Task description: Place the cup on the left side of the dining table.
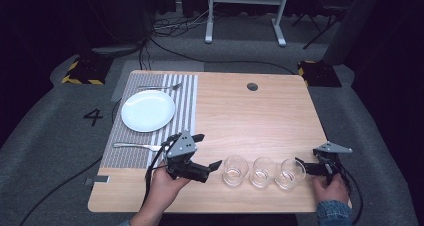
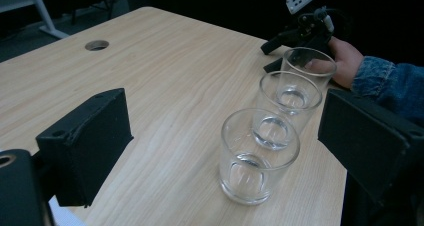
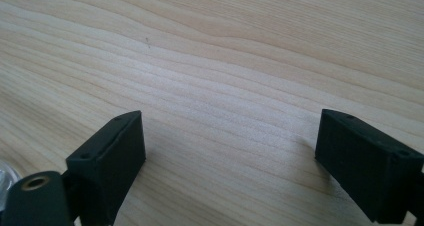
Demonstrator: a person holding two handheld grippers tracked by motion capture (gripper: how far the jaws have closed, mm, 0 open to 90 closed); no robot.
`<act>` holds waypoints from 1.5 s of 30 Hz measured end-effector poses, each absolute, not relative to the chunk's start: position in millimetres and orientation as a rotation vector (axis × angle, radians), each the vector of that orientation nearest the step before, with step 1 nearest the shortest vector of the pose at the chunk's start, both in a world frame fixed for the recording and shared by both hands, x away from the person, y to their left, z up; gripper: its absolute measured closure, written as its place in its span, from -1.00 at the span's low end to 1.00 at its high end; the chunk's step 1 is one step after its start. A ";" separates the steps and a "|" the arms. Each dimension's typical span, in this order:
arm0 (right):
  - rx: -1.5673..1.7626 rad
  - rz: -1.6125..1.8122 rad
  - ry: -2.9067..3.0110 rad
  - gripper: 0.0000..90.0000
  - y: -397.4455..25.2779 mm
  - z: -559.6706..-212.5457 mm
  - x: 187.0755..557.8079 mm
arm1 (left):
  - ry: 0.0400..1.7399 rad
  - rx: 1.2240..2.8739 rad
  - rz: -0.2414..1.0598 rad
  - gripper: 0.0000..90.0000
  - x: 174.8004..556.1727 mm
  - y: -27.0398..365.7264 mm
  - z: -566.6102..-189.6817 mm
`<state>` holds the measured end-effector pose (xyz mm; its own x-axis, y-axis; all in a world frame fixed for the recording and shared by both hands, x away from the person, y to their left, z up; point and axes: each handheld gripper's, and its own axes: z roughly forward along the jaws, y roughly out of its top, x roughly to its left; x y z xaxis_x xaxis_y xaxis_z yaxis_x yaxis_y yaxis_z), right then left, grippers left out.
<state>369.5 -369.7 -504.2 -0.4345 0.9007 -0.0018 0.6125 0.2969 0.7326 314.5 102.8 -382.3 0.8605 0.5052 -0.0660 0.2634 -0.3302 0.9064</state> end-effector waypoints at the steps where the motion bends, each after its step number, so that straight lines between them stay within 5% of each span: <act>1: 1.353 0.938 2.156 -0.72 -369.7 -504.2 369.5 | 0.560 1.935 0.271 -0.85 315.3 100.0 -382.8; 35: 1.353 0.938 2.155 -0.72 -369.7 -504.2 369.4 | 0.495 2.079 0.087 -0.99 335.0 26.0 -475.6; 42: 1.352 0.938 2.156 -0.72 -369.8 -504.2 369.4 | 0.480 2.093 0.188 -0.56 329.8 22.4 -488.9; 45: 1.352 0.938 2.155 -0.71 -369.7 -504.2 369.5 | 0.486 2.092 0.192 -0.56 329.0 21.8 -488.8</act>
<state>369.5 -369.7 -504.2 -0.4343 0.9008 -0.0018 0.6127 0.2969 0.7325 329.0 21.8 -488.8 0.9089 0.4135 -0.0540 0.2654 -0.4736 0.8398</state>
